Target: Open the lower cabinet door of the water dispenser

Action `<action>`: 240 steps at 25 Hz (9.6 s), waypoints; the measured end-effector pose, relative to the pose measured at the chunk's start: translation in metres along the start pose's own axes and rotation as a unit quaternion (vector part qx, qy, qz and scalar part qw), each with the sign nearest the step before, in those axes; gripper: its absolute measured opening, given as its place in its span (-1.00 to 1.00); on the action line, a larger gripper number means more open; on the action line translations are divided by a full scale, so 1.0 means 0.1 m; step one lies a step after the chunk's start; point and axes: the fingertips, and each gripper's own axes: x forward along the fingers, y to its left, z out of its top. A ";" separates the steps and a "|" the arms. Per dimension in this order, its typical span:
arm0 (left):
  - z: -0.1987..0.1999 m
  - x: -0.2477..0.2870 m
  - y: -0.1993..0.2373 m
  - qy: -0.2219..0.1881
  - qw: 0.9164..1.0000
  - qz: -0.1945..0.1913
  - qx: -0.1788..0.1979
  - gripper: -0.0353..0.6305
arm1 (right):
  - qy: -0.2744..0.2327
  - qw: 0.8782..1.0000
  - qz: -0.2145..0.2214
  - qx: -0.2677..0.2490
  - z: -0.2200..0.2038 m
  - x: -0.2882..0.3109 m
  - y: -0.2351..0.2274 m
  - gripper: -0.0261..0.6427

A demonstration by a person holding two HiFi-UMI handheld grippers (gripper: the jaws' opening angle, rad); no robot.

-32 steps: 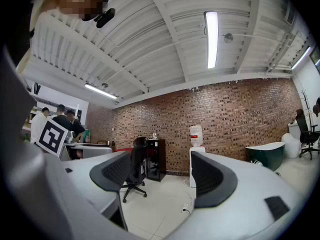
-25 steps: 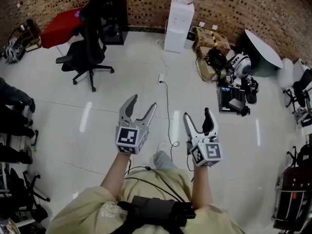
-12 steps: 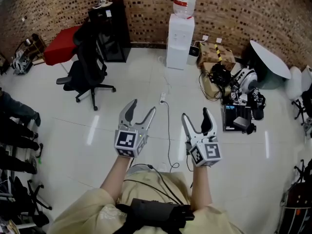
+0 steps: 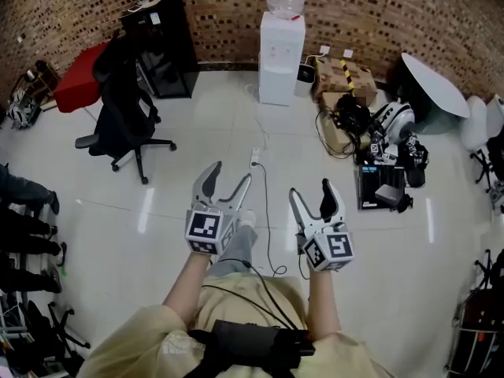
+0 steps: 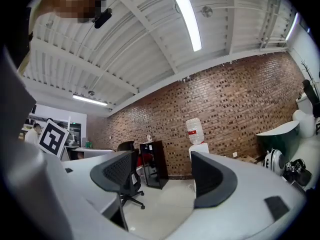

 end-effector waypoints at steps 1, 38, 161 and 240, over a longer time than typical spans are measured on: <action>-0.02 0.14 0.05 0.000 1.000 -0.002 -0.002 0.03 | 0.004 1.000 -0.001 0.000 -0.02 0.12 -0.07 0.24; -0.20 5.72 2.43 0.035 0.999 -0.001 -0.035 0.03 | 0.056 0.998 0.034 -0.004 -0.30 5.63 -2.95 0.24; -5.77 8.95 3.53 0.051 0.998 -0.043 0.014 0.03 | 0.298 0.905 0.247 -0.173 -6.47 8.76 -6.71 -0.41; -5.76 7.43 5.11 0.023 0.994 0.103 -0.030 0.03 | 0.195 0.929 0.309 -0.060 -7.41 10.00 -2.55 -0.24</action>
